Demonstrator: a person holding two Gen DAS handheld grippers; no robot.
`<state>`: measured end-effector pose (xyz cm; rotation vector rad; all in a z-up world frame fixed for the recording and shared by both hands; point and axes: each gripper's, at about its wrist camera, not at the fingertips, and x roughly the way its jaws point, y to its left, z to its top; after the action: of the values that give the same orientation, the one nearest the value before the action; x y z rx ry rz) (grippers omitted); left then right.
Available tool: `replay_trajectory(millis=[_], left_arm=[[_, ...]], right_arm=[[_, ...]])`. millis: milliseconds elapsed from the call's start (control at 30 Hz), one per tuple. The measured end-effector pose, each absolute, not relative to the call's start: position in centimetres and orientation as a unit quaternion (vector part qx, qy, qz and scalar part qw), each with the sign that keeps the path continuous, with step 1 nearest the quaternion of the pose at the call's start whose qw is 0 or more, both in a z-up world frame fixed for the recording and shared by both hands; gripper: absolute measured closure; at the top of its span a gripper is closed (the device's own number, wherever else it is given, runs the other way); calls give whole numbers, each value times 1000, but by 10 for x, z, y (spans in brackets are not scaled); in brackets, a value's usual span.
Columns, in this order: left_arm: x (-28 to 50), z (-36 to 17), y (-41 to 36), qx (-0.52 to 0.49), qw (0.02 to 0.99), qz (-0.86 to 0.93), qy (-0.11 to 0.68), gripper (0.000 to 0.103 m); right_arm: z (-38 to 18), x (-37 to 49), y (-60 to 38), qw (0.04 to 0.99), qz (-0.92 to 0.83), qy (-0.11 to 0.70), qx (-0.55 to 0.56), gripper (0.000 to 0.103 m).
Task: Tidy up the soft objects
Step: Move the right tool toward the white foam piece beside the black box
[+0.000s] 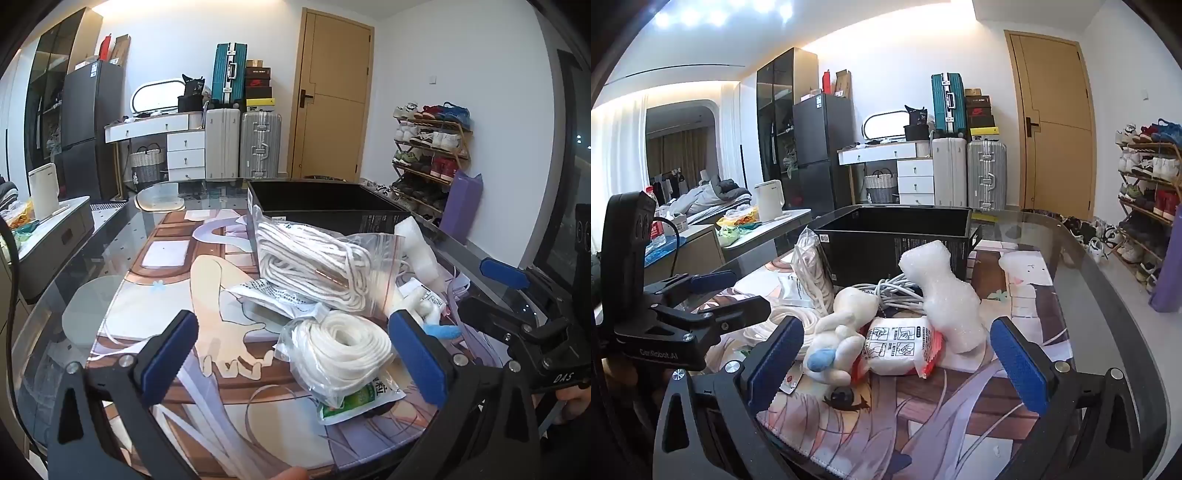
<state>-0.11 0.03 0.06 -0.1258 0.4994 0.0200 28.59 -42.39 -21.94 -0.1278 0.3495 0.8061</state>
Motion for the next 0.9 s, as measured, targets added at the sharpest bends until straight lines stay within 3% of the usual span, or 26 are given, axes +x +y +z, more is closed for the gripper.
replay_trajectory(millis=[900], left_arm=[[-3,3,-7,-39,971,10,235,0]], right_arm=[[-222,290,-428,907,386,159,-57,0]])
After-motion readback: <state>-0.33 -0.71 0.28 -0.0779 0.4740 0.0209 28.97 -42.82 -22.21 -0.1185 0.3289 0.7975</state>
